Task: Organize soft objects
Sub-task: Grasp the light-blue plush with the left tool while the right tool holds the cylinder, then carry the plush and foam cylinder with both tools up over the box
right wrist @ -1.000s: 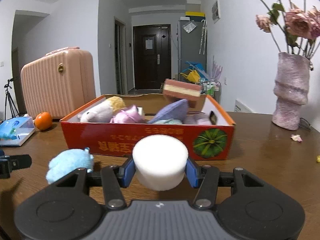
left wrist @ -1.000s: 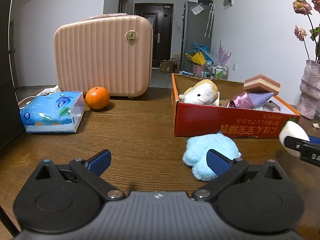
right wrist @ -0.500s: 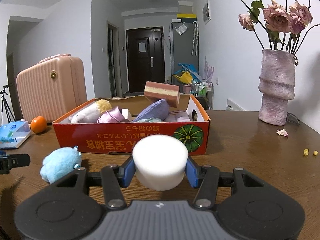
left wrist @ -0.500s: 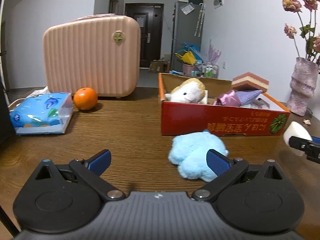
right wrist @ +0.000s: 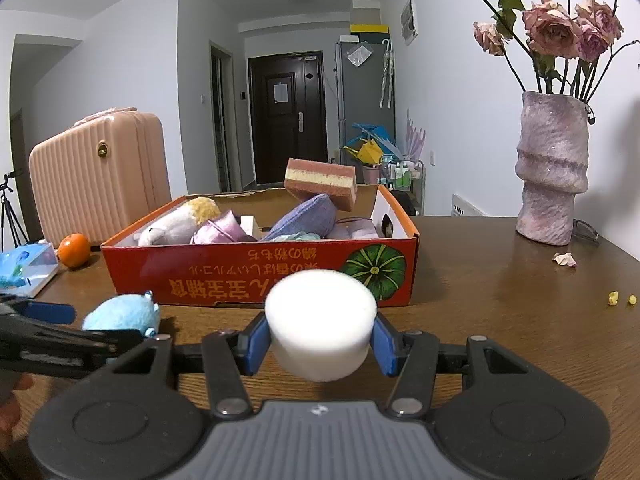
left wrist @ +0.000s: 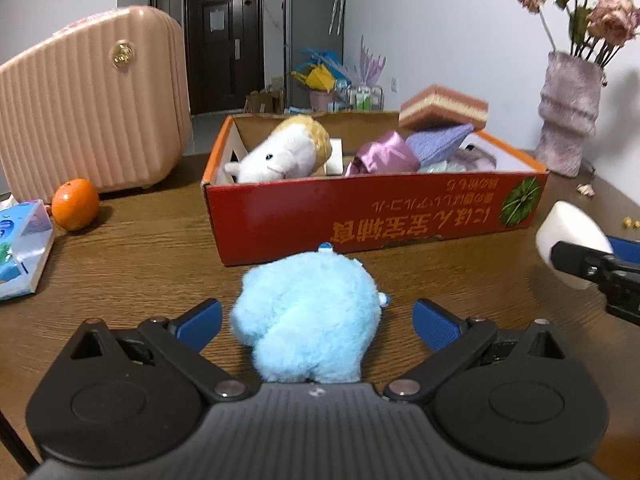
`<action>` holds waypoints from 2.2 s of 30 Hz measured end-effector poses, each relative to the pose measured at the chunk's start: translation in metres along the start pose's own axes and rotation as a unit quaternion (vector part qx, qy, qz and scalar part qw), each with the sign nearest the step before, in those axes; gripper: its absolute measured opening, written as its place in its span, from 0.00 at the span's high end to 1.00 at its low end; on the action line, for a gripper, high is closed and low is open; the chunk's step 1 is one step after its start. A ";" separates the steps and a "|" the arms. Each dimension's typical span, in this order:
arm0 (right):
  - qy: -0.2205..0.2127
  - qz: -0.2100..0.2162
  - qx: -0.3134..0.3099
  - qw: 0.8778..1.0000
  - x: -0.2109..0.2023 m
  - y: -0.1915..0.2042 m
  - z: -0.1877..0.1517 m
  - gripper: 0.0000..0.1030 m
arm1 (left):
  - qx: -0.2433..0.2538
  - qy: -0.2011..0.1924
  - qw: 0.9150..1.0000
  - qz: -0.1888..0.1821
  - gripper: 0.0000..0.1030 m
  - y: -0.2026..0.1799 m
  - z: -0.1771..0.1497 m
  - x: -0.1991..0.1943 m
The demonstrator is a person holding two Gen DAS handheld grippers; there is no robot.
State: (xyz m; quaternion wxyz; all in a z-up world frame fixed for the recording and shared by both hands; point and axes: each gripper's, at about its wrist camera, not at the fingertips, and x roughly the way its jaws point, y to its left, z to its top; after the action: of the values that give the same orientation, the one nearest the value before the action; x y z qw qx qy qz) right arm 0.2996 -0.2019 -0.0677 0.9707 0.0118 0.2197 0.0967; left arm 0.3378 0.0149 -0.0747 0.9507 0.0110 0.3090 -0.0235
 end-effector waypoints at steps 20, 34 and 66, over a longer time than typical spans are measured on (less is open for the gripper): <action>0.008 0.003 0.002 1.000 0.003 0.000 -0.001 0.49 | -0.013 0.033 0.999 0.016 0.24 0.009 0.005 0.027; -0.010 0.006 0.004 1.000 -0.002 0.000 -0.001 0.49 | -0.015 -0.068 0.997 0.040 0.29 0.005 0.007 -0.023; -0.090 0.044 -0.022 0.995 0.089 0.044 0.069 0.49 | -0.093 -0.158 0.983 0.030 0.28 0.014 0.100 0.016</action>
State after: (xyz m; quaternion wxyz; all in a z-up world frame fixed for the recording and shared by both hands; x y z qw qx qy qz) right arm 0.4000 -0.1406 -0.0407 0.9813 0.0087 0.1287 0.1430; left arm 0.4107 0.0250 -0.0030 0.9847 -0.0714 0.1556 0.0327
